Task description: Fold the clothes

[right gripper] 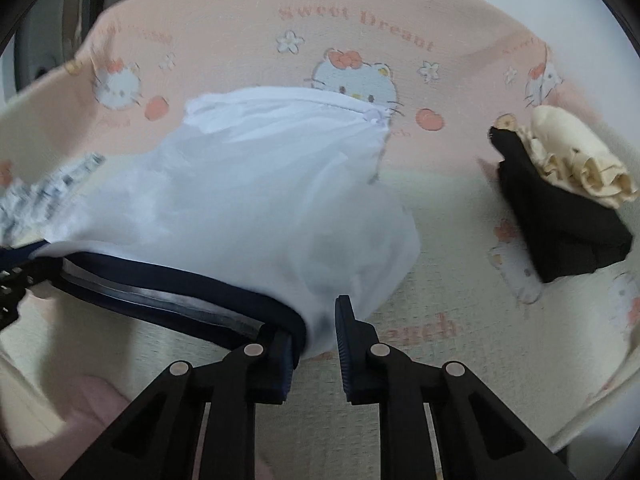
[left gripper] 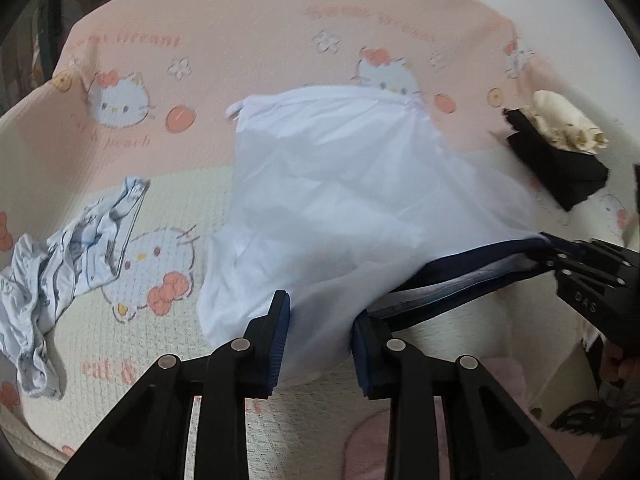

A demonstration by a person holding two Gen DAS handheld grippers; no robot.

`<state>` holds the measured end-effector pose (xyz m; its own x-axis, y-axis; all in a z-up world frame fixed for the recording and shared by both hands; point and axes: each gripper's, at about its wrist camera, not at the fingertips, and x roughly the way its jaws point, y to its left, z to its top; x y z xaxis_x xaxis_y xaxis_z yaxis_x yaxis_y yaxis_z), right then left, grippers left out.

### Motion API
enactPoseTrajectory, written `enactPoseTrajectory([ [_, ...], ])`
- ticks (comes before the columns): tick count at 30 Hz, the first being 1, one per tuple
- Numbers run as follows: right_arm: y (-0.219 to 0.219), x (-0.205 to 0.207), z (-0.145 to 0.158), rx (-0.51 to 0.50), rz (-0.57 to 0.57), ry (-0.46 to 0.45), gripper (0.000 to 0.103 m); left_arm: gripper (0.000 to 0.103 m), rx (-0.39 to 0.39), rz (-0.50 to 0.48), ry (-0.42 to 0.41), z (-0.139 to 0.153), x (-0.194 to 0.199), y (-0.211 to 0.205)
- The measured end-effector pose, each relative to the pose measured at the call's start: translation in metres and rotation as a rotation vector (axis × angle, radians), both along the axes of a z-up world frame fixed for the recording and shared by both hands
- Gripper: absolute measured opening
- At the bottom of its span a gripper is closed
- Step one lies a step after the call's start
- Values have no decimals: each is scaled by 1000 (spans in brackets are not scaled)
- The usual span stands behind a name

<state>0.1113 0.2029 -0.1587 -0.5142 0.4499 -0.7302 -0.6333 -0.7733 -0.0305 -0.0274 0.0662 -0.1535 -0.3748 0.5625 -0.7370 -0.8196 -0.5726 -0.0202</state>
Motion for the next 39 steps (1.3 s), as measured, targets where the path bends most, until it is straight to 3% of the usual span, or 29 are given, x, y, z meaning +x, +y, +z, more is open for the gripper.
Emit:
enactPoseTrajectory([
  [5,7,0,-2,-71,20,52,16,26,38,7,-57,1,-7,-4],
  [7,10,-1,-3,-93,21,64,16,26,3,39,-51,-6,-12,-2],
  [9,13,-2,-7,-111,22,62,16,26,-31,45,-72,-14,-18,1],
  [12,17,-3,-11,-124,14,57,16,21,11,66,-128,-15,-26,-3],
  [20,30,-21,-29,-176,21,18,16,17,-38,115,-140,-39,-49,14],
  [27,30,-29,-36,-158,22,-4,16,17,14,122,-141,-48,-52,12],
  [33,31,-26,-33,-179,17,18,16,20,89,218,-248,-42,-50,-1],
  [34,31,-25,-32,-184,15,22,16,21,82,223,-233,-37,-47,-1],
  [36,32,-25,-32,-194,14,25,16,34,49,224,-164,-26,-37,0],
  [39,32,-25,-33,-195,14,23,16,39,3,181,-41,-9,-15,3],
])
